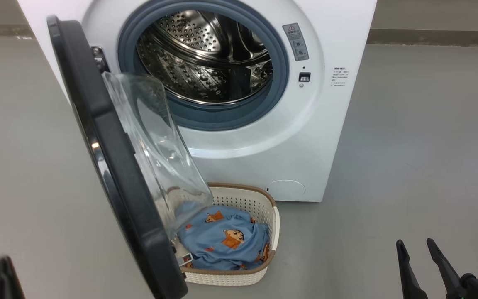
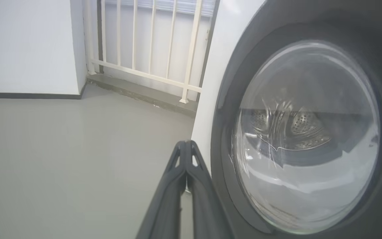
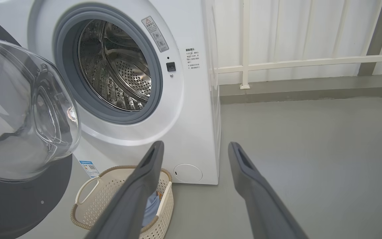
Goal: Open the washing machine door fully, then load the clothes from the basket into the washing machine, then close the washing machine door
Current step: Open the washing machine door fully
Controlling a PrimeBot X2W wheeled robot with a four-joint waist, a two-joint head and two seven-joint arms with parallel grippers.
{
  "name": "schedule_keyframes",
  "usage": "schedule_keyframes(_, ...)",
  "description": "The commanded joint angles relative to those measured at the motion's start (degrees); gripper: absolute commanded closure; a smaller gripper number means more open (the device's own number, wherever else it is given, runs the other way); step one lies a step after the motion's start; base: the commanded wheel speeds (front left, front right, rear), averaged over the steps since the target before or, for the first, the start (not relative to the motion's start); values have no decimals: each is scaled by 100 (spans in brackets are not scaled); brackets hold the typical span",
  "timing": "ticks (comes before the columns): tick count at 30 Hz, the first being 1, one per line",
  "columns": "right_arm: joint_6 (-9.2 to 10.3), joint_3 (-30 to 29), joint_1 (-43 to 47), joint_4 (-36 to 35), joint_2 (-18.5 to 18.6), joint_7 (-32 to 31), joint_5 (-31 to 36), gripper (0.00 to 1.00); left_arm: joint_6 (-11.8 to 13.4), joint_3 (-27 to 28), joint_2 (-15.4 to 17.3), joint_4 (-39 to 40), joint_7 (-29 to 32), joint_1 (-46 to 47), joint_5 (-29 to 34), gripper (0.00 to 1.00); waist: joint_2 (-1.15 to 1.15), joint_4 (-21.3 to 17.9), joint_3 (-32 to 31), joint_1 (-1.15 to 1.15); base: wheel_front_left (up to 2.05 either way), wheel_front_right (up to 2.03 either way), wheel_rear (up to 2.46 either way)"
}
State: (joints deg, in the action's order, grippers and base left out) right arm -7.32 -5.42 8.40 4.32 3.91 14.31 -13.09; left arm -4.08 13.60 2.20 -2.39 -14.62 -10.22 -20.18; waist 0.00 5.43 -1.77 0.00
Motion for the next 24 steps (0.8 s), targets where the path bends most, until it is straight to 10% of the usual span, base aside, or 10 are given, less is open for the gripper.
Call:
schedule_keyframes(1, -17, 108, -54, -167, 54, 69, 83, 0, 104, 240, 67, 516, -38, 386, -40, 100, 0, 29, -3, 0, 0, 0, 0)
schedule_keyframes(7, -17, 90, -43, -162, 27, 69, 87, 0, 418, -231, 67, 2267, -38, 640, 81, 100, 0, 120, -36, 0, 0, 0, 0)
schedule_keyframes(13, -17, 98, -20, -150, -9, 69, 60, 0, 397, -1843, 67, 3760, 5, 836, 366, 100, 0, 254, -53, 0, 0, 0, 0)
schedule_keyframes(24, -17, 219, -109, -133, -50, 69, 80, 0, 373, -4093, 71, 2897, 1093, 794, -559, 100, 0, 278, 34, 0, 0, 0, 0)
